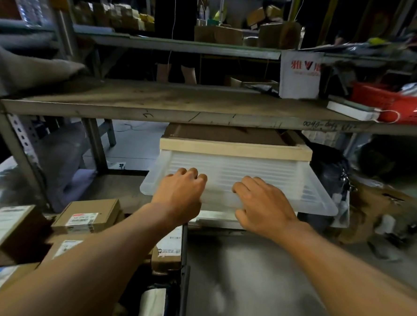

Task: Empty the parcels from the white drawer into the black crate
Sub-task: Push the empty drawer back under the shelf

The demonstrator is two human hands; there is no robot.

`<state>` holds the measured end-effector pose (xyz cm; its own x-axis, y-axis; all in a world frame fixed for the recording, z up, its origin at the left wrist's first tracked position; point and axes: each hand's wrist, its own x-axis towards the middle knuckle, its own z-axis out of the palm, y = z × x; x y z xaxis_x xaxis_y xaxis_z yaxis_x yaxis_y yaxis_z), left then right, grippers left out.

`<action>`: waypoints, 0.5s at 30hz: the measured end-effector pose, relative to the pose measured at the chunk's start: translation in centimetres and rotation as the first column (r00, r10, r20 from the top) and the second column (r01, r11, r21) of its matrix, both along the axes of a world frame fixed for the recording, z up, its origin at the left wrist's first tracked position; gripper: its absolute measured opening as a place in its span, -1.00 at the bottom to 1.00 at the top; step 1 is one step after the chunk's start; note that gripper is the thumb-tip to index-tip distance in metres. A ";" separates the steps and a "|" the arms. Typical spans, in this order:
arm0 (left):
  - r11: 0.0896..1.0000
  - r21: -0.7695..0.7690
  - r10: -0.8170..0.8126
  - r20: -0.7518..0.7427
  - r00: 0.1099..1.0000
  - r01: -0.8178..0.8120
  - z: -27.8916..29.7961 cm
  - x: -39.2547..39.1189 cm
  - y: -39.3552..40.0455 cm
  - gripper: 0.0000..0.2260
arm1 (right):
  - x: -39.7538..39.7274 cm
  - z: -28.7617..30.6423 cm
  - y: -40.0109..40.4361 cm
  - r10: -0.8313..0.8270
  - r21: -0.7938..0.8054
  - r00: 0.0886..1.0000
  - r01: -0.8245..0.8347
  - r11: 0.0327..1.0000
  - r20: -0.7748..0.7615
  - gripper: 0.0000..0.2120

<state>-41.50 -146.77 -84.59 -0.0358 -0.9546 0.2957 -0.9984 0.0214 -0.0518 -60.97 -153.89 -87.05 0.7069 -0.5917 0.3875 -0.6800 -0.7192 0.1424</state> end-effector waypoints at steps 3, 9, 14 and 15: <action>1.000 0.008 -0.007 -0.010 1.000 0.007 -0.1 -0.6 1.2 -0.67 | -0.7 -0.1 1.2 0.010 0.018 1.000 -0.010 1.000 -0.002 -0.69; 1.000 0.025 0.006 -0.028 1.000 -0.006 -0.5 -1.6 2.4 -0.66 | -1.6 -0.5 2.4 -0.034 0.052 0.999 0.033 0.998 0.015 -0.72; 0.999 0.051 0.006 -0.017 1.000 -0.005 -0.6 -1.5 2.1 -0.65 | -1.4 -0.2 3.0 -0.047 0.088 0.999 0.047 0.995 -0.002 -0.68; 0.997 0.074 0.007 -0.009 1.000 -0.006 -1.0 -1.4 2.0 -0.65 | -1.5 -0.5 3.0 -0.044 0.103 0.999 0.046 0.994 -0.015 -0.66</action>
